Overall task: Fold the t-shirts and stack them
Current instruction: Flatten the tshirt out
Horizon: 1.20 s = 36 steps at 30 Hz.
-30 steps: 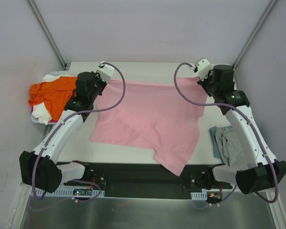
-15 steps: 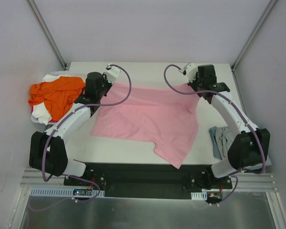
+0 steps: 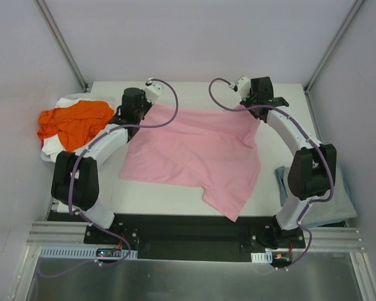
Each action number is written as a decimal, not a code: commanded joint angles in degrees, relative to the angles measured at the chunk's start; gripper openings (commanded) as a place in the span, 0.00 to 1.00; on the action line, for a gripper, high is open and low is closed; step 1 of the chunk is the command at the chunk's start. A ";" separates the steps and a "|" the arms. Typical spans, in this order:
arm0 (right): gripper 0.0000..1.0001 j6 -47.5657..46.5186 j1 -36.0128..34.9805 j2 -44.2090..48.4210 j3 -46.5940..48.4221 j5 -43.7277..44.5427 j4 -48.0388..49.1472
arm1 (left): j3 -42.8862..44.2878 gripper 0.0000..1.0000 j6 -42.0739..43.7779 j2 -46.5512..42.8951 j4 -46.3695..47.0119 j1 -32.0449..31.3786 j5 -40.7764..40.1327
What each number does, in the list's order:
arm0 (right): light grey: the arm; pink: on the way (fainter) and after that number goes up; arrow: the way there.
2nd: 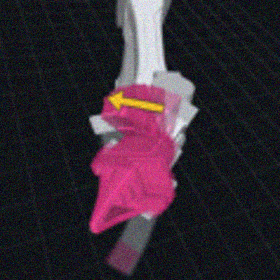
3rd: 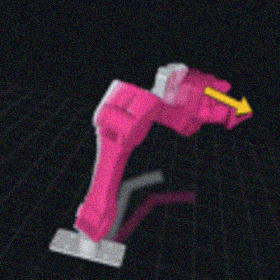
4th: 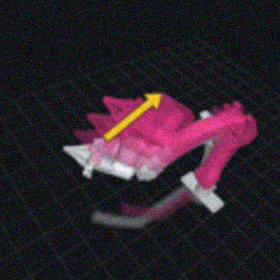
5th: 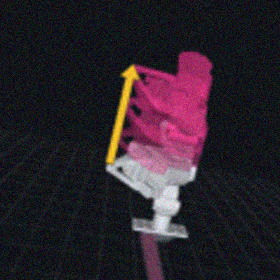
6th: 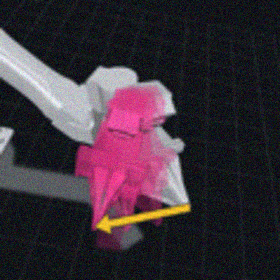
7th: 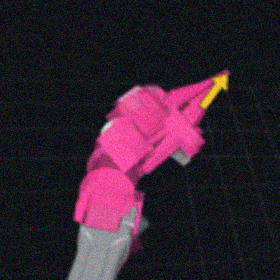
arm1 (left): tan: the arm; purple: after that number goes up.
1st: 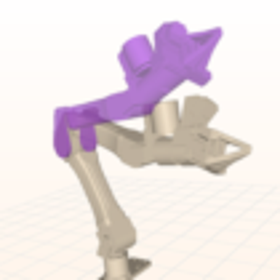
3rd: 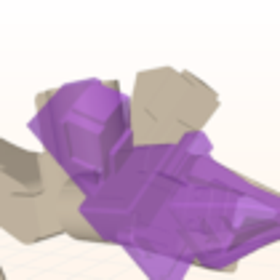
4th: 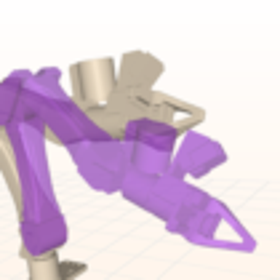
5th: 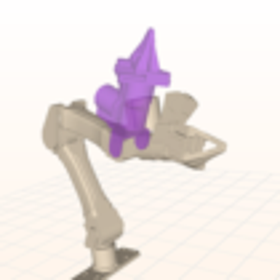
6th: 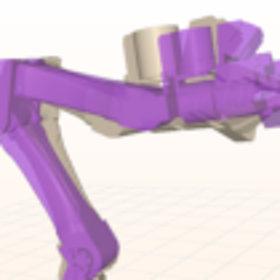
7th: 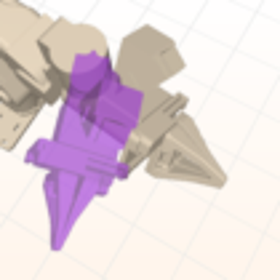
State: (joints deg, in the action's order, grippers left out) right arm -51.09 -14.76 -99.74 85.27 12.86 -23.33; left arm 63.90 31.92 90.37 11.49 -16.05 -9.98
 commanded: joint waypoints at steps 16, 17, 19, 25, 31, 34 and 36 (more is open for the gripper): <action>0.01 -1.12 1.58 -14.24 15.97 6.38 4.35 | 18.01 0.00 3.85 14.13 2.93 0.06 -9.62; 0.01 -1.03 1.58 -14.51 16.41 7.26 4.43 | 18.62 0.00 3.68 14.40 2.84 0.06 -9.80; 0.01 -0.59 1.84 -14.95 17.55 8.31 4.96 | 19.42 0.14 3.06 15.01 2.67 0.06 -10.67; 0.72 0.46 2.11 -14.34 18.09 9.20 5.75 | 19.77 0.72 1.48 15.10 2.40 0.15 -11.64; 0.93 1.78 2.20 -12.85 16.86 7.71 5.93 | 19.42 0.86 1.04 14.14 1.61 0.06 -11.03; 0.93 2.83 2.11 -12.32 16.59 6.30 3.48 | 18.81 0.87 0.95 13.35 0.30 -0.12 -10.06; 0.92 3.80 1.85 -11.44 16.50 4.37 0.58 | 18.19 0.87 1.04 12.56 -1.28 -0.64 -9.01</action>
State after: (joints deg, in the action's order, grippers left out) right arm -49.91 -12.62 -115.09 100.95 19.97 -19.51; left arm 81.41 33.80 105.91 11.29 -16.10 -20.05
